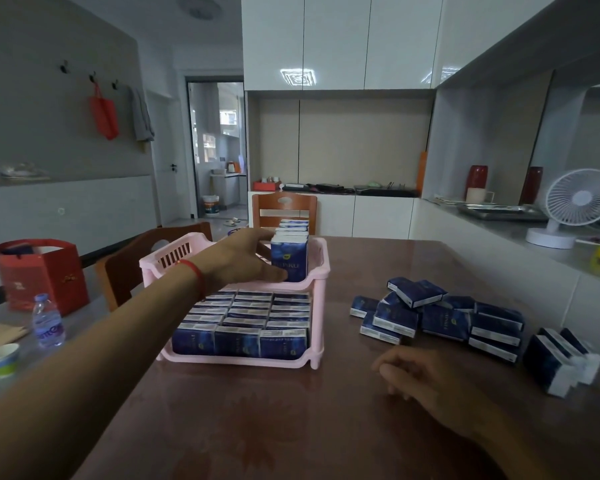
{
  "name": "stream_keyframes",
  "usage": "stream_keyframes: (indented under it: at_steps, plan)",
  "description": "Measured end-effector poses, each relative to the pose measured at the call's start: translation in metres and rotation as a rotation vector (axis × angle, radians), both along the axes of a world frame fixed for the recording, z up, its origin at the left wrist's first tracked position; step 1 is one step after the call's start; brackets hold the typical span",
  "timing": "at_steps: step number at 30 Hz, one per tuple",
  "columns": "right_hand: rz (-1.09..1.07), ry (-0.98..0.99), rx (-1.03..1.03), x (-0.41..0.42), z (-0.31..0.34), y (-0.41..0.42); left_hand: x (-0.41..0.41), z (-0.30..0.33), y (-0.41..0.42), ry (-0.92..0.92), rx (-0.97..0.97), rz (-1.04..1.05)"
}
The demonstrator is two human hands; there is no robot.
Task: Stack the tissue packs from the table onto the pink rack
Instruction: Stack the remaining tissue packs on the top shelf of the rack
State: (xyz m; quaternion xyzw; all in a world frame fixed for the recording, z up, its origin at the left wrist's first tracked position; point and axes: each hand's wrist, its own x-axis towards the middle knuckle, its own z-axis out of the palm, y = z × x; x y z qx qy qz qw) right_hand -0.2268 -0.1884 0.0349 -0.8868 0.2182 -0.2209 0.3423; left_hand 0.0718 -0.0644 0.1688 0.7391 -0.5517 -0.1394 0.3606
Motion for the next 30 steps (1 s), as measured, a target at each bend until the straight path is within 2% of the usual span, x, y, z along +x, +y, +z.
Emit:
stream_keyframes:
  at_steps: [6, 9, 11, 13, 14, 15, 17, 19, 21, 23, 25, 30]
  plan:
    - [-0.010, -0.021, 0.017, 0.000, -0.004, -0.001, 0.002, 0.001, 0.001, 0.026, 0.030, 0.002]
    - [-0.053, -0.015, 0.027, 0.001, -0.007, -0.005, 0.000, 0.003, 0.011, -0.029, 0.043, 0.082]
    - [-0.172, -0.052, -0.004, 0.004, -0.012, -0.011, -0.011, -0.003, 0.024, -0.204, -0.166, 0.214]
    - [-0.345, -0.113, -0.098, 0.008, -0.019, -0.018, -0.034, -0.019, 0.042, -0.389, -0.563, 0.306]
    - [-0.424, -0.145, -0.145, 0.010, -0.021, -0.022, -0.049, -0.029, 0.050, -0.420, -0.712, 0.290]
    - [-0.487, -0.165, -0.190, 0.010, -0.022, -0.026, -0.063, -0.042, 0.056, -0.417, -0.784, 0.228]
    - [-0.561, -0.091, -0.312, 0.011, -0.020, -0.039, -0.090, -0.071, 0.054, -0.377, -0.744, 0.036]
    - [-0.586, 0.165, -0.470, 0.015, -0.016, -0.054, -0.113, -0.100, 0.039, -0.340, -0.571, -0.124]
    - [-0.584, 0.367, -0.545, 0.024, -0.011, -0.065, -0.130, -0.122, 0.015, -0.282, -0.423, -0.212]
    - [-0.561, 0.435, -0.554, 0.034, -0.012, -0.071, -0.143, -0.135, -0.011, -0.149, -0.323, -0.215]
    - [-0.584, 0.418, -0.567, 0.041, -0.016, -0.073, -0.147, -0.143, -0.034, 0.016, -0.247, -0.156]
    - [-0.648, 0.185, -0.489, 0.036, -0.029, -0.076, -0.141, -0.161, -0.056, 0.369, -0.169, -0.091]
